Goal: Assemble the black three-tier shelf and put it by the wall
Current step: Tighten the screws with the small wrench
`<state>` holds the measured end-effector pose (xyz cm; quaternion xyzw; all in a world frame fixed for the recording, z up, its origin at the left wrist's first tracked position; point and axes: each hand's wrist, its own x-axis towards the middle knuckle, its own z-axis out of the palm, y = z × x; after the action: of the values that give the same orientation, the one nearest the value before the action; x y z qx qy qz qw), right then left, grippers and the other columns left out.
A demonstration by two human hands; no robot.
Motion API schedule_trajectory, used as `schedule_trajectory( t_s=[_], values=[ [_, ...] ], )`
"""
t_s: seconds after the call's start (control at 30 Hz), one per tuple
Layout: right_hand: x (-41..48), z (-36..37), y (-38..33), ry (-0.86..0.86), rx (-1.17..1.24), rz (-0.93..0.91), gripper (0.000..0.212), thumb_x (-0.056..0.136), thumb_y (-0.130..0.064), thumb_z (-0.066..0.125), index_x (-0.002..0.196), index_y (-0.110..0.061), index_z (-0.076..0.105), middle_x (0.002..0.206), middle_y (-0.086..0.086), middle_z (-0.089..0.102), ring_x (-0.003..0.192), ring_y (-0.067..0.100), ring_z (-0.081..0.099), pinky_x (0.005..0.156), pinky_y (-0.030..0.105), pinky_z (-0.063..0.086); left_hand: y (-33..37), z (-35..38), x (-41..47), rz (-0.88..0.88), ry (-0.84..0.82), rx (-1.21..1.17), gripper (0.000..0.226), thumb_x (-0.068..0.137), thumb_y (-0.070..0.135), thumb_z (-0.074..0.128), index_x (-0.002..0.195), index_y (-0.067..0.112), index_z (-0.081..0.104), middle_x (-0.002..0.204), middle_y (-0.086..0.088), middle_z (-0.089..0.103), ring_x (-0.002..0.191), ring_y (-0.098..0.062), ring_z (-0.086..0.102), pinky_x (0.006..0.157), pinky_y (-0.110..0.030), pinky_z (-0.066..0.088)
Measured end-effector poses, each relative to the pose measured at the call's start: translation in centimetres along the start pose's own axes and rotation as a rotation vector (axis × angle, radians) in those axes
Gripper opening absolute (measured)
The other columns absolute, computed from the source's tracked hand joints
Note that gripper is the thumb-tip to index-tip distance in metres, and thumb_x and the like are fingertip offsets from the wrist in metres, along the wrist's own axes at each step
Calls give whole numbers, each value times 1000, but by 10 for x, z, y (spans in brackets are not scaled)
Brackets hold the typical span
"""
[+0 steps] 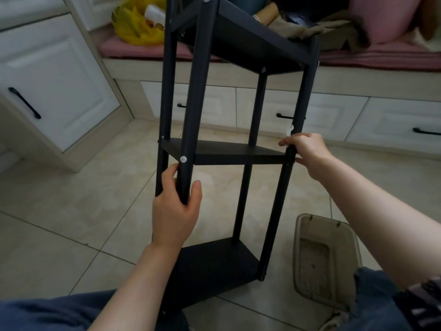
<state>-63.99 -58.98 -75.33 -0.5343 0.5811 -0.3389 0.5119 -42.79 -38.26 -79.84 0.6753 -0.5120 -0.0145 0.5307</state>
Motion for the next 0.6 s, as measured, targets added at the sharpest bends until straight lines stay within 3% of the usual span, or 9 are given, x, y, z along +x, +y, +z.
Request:
schedule_trajectory(
  t_s=[0.13, 0.27, 0.33, 0.4, 0.6],
  values=[
    [3, -2, 3, -18, 21, -1, 7, 86, -20, 70, 81, -21, 75, 116, 1, 62, 112, 26, 55, 97, 45, 51, -3, -2, 2, -15, 2, 15, 30, 95, 35, 55, 121, 31, 40, 64, 15, 52, 57, -1, 59, 46, -12, 43],
    [0, -8, 11, -30, 61, -62, 14, 93, -24, 64, 85, -20, 75, 109, 3, 66, 105, 21, 62, 80, 34, 53, -8, -3, 10, -39, 34, 160, 18, 96, 35, 53, 108, 26, 44, 59, 10, 48, 45, -11, 51, 39, -19, 35],
    [-4, -8, 13, -10, 102, -129, 17, 96, -23, 61, 86, -20, 75, 109, 2, 67, 105, 19, 63, 86, 38, 54, -13, -1, 17, -112, 88, 309, 18, 98, 37, 53, 94, 22, 44, 56, 8, 45, 44, -10, 46, 43, -25, 31],
    [-9, -5, 13, 5, 163, -185, 19, 97, -21, 60, 85, -20, 75, 107, 2, 68, 104, 19, 63, 91, 43, 55, -16, 1, 23, -228, 135, 255, 24, 99, 40, 54, 88, 20, 46, 60, 5, 47, 49, -15, 48, 49, -28, 32],
    [-22, 0, 7, -39, 293, -254, 21, 97, -17, 60, 82, -18, 75, 104, 6, 71, 105, 24, 64, 94, 41, 55, -30, 1, 20, -336, 200, 125, 29, 99, 37, 61, 80, 22, 46, 64, 5, 48, 56, -1, 50, 50, -27, 31]
  ],
)
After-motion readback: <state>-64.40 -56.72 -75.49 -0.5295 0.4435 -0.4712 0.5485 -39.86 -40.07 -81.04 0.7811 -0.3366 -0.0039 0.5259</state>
